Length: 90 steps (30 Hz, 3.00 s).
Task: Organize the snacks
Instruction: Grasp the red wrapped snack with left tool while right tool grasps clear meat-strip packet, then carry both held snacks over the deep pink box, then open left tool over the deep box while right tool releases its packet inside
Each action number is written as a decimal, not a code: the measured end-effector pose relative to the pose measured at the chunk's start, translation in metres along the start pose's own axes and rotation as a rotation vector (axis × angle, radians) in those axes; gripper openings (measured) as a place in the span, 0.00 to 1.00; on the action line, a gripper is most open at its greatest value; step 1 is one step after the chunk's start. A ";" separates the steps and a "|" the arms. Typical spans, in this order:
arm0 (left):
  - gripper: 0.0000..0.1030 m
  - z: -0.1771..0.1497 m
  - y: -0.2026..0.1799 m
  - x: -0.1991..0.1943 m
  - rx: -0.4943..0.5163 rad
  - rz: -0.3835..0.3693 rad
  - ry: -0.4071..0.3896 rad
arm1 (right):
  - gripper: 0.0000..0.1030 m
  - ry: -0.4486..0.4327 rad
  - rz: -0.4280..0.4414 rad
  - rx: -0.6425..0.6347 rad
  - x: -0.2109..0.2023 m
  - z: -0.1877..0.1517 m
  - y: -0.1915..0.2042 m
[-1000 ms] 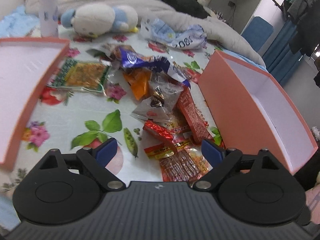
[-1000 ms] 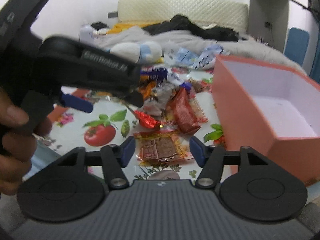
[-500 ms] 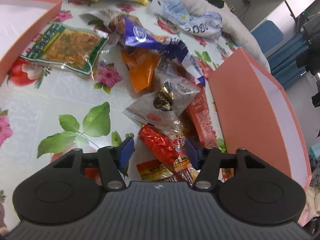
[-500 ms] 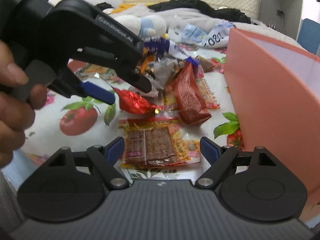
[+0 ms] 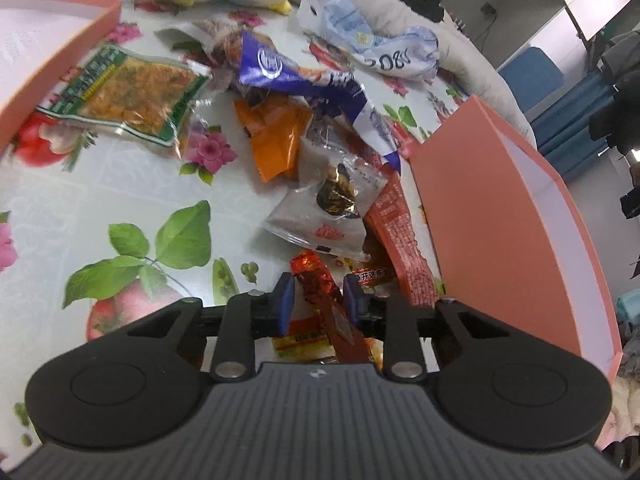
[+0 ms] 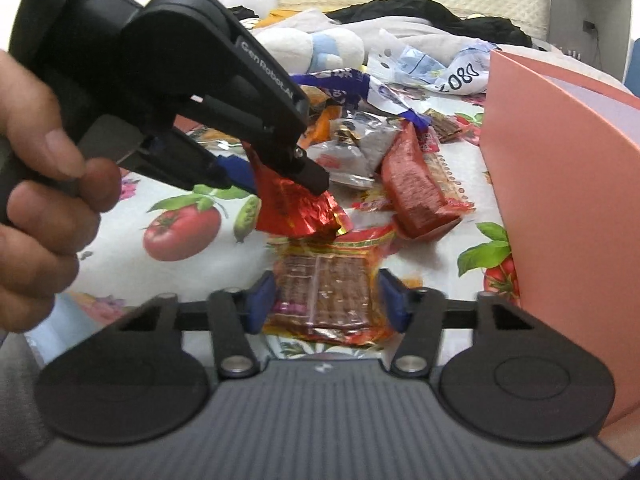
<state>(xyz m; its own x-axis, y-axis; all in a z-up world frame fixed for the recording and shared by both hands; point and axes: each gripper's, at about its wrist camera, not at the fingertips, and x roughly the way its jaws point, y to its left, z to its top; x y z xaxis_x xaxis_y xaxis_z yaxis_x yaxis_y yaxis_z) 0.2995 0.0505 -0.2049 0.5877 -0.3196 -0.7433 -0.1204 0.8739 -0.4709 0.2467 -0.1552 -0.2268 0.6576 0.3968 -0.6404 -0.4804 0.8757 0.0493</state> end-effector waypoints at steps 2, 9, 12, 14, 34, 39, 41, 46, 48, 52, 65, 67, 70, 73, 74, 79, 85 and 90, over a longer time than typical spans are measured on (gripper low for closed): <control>0.28 -0.004 -0.004 -0.010 0.018 0.010 -0.020 | 0.52 -0.003 0.002 -0.002 -0.003 -0.002 0.001; 0.20 -0.023 -0.019 -0.053 0.088 0.062 -0.111 | 0.51 -0.007 0.002 0.021 -0.021 -0.009 0.001; 0.20 -0.031 -0.023 -0.069 0.112 0.103 -0.149 | 0.51 -0.015 0.004 0.036 -0.031 -0.008 -0.001; 0.20 -0.037 -0.022 -0.082 0.104 0.113 -0.180 | 0.51 -0.027 -0.001 0.047 -0.038 -0.005 -0.003; 0.20 -0.084 -0.040 -0.179 0.145 0.202 -0.319 | 0.51 -0.142 0.072 0.166 -0.124 0.031 -0.009; 0.20 -0.087 -0.054 -0.197 0.162 0.207 -0.326 | 0.51 -0.177 0.076 0.190 -0.149 0.039 -0.017; 0.20 -0.088 -0.060 -0.202 0.161 0.201 -0.331 | 0.51 -0.189 0.075 0.191 -0.159 0.040 -0.021; 0.20 -0.097 -0.078 -0.206 0.169 0.171 -0.331 | 0.51 -0.205 0.055 0.203 -0.180 0.039 -0.032; 0.20 -0.100 -0.087 -0.205 0.181 0.164 -0.337 | 0.51 -0.211 0.045 0.212 -0.188 0.038 -0.037; 0.20 -0.100 -0.103 -0.200 0.186 0.126 -0.335 | 0.51 -0.216 0.018 0.208 -0.201 0.036 -0.045; 0.20 -0.071 -0.173 -0.162 0.289 -0.004 -0.352 | 0.51 -0.258 -0.114 0.208 -0.210 0.049 -0.103; 0.20 -0.063 -0.184 -0.153 0.296 -0.027 -0.346 | 0.51 -0.256 -0.133 0.204 -0.205 0.054 -0.114; 0.20 -0.049 -0.200 -0.140 0.303 -0.050 -0.338 | 0.50 -0.246 -0.155 0.199 -0.195 0.062 -0.131; 0.20 -0.037 -0.215 -0.125 0.319 -0.059 -0.332 | 0.39 -0.241 -0.175 0.203 -0.185 0.068 -0.147; 0.20 -0.033 -0.221 -0.119 0.330 -0.057 -0.326 | 0.26 -0.232 -0.171 0.214 -0.181 0.070 -0.154; 0.20 -0.016 -0.236 -0.082 0.335 -0.063 -0.273 | 0.29 -0.186 -0.183 0.245 -0.146 0.073 -0.177; 0.21 -0.003 -0.243 -0.034 0.337 -0.055 -0.170 | 0.28 -0.102 -0.176 0.296 -0.110 0.066 -0.202; 0.21 0.004 -0.245 -0.003 0.347 -0.047 -0.104 | 0.28 -0.054 -0.170 0.334 -0.092 0.061 -0.216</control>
<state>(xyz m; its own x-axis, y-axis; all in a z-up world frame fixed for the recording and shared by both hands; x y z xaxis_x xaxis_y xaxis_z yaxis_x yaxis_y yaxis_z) 0.3304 -0.1614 -0.0851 0.6666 -0.3386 -0.6641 0.1763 0.9372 -0.3008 0.3252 -0.3638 -0.1318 0.7455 0.2438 -0.6203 -0.1518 0.9684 0.1981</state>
